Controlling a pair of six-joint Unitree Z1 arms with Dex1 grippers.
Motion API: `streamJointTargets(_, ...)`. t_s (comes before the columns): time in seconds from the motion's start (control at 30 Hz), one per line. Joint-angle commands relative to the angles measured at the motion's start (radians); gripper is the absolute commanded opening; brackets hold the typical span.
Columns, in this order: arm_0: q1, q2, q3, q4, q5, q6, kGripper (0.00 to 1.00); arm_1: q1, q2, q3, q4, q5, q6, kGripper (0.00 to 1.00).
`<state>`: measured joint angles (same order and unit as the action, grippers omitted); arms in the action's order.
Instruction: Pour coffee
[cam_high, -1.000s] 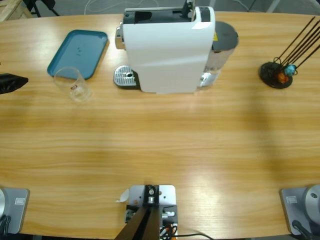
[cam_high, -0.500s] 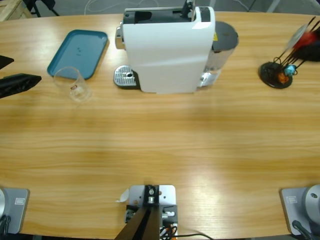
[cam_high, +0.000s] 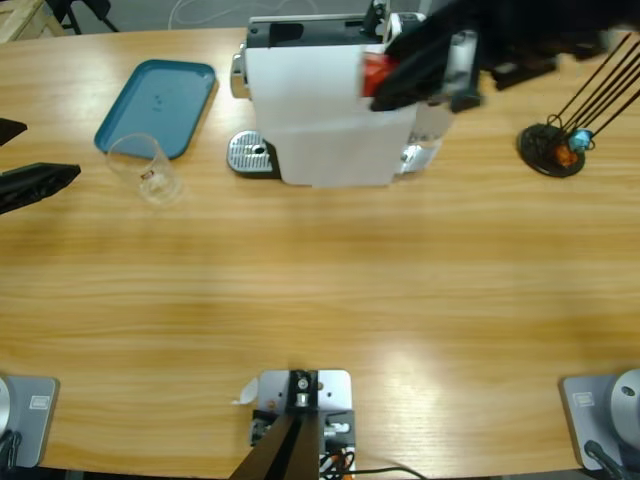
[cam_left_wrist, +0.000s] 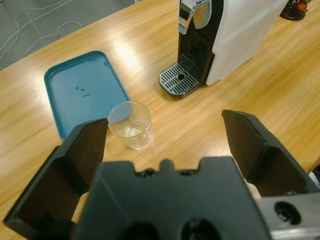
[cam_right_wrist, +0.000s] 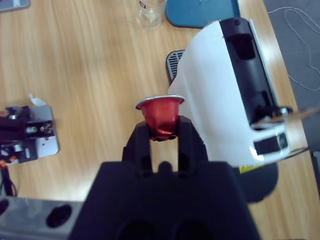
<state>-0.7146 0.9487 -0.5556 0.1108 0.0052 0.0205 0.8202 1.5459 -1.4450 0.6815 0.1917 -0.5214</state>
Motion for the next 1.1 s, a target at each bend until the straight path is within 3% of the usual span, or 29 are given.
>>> streamJointTargets(0.03, 0.006, 0.04, 0.028, 0.001, -0.02, -0.021, 0.977, 0.007, 0.22, -0.158, 0.029, 0.018, -0.093, 0.0)
streamJointTargets(0.4, 0.006, 0.042, 0.028, 0.008, -0.019, -0.024, 0.977, 0.007, 0.436, -0.486, 0.148, -0.003, -0.172, 0.0)
streamJointTargets(0.8, 0.006, 0.038, 0.028, 0.012, -0.02, -0.025, 0.978, -0.019, 0.453, -0.505, 0.194, -0.102, -0.241, 0.0)
streamJointTargets(1.1, 0.004, 0.036, 0.029, 0.013, -0.021, -0.025, 0.977, -0.041, 0.476, -0.555, 0.208, -0.107, -0.25, 0.0)
